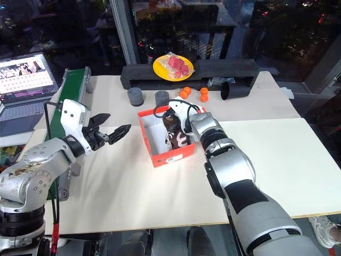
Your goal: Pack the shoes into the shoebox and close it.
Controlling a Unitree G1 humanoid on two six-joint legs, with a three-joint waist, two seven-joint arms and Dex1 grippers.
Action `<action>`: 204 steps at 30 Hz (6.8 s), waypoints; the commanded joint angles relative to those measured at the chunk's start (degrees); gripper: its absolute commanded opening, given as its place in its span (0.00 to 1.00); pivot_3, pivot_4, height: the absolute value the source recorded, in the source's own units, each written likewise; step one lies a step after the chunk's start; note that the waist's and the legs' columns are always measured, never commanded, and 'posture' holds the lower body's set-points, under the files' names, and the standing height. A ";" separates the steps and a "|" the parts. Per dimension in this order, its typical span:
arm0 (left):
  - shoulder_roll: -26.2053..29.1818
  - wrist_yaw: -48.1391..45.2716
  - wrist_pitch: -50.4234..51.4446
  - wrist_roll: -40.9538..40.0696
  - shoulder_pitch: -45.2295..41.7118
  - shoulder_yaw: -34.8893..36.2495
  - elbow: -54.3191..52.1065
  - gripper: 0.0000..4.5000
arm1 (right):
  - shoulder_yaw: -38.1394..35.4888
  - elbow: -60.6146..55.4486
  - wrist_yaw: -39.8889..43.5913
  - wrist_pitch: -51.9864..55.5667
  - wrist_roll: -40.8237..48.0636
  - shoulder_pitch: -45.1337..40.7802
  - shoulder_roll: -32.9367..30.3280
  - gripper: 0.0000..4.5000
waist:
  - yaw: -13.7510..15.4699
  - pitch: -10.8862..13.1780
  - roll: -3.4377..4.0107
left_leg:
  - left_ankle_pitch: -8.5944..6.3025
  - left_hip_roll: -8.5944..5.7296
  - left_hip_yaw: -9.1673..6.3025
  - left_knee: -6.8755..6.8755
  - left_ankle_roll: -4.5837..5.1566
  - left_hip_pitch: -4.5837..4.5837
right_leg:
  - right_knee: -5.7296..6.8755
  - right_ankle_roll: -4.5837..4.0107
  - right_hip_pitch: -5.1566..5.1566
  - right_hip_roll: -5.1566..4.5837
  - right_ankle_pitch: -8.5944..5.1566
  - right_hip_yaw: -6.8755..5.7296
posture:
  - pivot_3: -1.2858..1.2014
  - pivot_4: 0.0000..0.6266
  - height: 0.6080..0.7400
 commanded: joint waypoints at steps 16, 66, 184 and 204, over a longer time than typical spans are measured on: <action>0.11 0.88 0.26 -1.05 -2.20 -0.04 -0.66 1.00 | -13.84 -8.13 -4.59 -9.87 7.19 -10.30 2.07 0.98 | -0.03 0.00 0.00 | 0.00 0.02 0.00 -0.02 0.00 -0.01 | -0.02 -0.01 -0.01 0.02 0.01 0.00 | 0.52 0.24 1.00; 0.11 14.07 -21.89 18.85 -20.56 11.74 57.52 1.00 | -0.76 -91.60 3.88 24.86 20.47 42.30 -15.33 0.98 | 1.51 -0.22 -0.35 | -0.01 0.16 0.16 0.14 -0.15 0.15 | -0.03 0.03 0.13 0.04 0.11 -0.02 | 0.52 0.24 1.00; -0.13 -8.11 -3.63 2.91 -19.63 -0.22 24.12 0.86 | -10.84 -35.62 -2.79 23.26 34.60 2.39 -6.48 0.08 | 0.05 -0.11 -0.18 | -0.03 0.10 0.31 0.00 -0.09 -0.21 | -0.29 0.19 -0.12 0.00 0.19 0.15 | 0.52 0.24 1.00; -3.02 -0.24 -0.75 2.31 -9.84 2.07 12.50 0.86 | -1.94 -11.26 13.85 11.87 13.63 3.51 -1.27 0.08 | -0.01 -0.10 -0.18 | -0.03 0.10 0.30 0.06 -0.10 -0.08 | -0.18 0.18 -0.04 0.02 0.20 0.14 | 0.52 0.24 1.00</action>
